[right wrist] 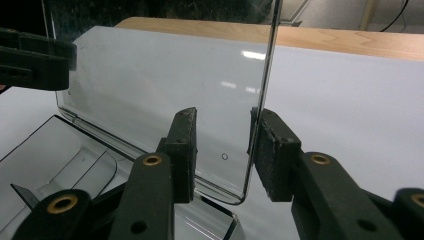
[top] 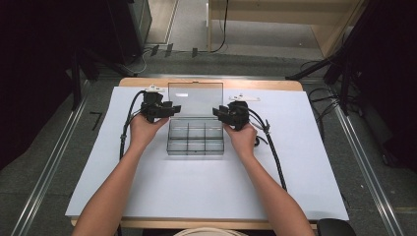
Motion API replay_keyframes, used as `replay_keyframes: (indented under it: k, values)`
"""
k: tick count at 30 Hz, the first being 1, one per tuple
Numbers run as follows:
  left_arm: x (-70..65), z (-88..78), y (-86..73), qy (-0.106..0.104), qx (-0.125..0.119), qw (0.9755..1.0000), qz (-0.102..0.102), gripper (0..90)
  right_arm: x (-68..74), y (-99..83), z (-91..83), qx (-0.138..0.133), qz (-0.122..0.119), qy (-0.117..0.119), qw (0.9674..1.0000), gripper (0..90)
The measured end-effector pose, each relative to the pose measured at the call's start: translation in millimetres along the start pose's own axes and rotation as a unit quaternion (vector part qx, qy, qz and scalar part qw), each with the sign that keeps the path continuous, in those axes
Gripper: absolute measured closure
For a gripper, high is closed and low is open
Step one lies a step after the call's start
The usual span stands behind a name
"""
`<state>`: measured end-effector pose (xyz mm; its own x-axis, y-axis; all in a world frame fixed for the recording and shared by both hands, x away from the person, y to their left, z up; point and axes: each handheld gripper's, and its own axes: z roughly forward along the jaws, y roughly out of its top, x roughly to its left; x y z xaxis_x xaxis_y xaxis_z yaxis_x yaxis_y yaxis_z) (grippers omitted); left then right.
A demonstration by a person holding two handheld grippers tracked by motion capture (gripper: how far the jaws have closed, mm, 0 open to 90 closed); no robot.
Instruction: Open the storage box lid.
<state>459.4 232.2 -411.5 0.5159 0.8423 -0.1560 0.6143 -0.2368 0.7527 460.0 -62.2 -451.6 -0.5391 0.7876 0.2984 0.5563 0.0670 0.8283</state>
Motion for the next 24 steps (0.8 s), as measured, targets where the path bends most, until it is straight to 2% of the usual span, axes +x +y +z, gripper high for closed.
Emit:
replay_keyframes:
  k: [8,9,12,19,24]
  values:
    - [-0.1,6.3,-1.9,0.007,0.012,0.9999,-0.002,52.1,-2.3,-1.4,2.4,0.006,0.009,0.006,0.9999,62.0]
    - [0.2,7.8,-2.4,0.007,0.015,0.9999,-0.003,51.2,-4.3,-1.7,3.3,0.009,0.022,0.015,0.9996,62.0]
    - [0.7,9.2,-2.9,0.007,0.017,0.9998,-0.007,50.6,-5.6,-2.0,3.8,0.011,0.028,0.019,0.9994,61.7]
    - [1.9,11.8,-3.8,0.005,0.024,0.9995,-0.018,49.6,-5.1,-3.4,6.3,0.008,0.038,0.016,0.9991,59.4]
    - [4.9,14.1,-5.1,-0.002,0.032,0.9991,-0.027,48.2,-5.6,-6.2,10.3,0.008,0.057,0.021,0.9981,56.7]
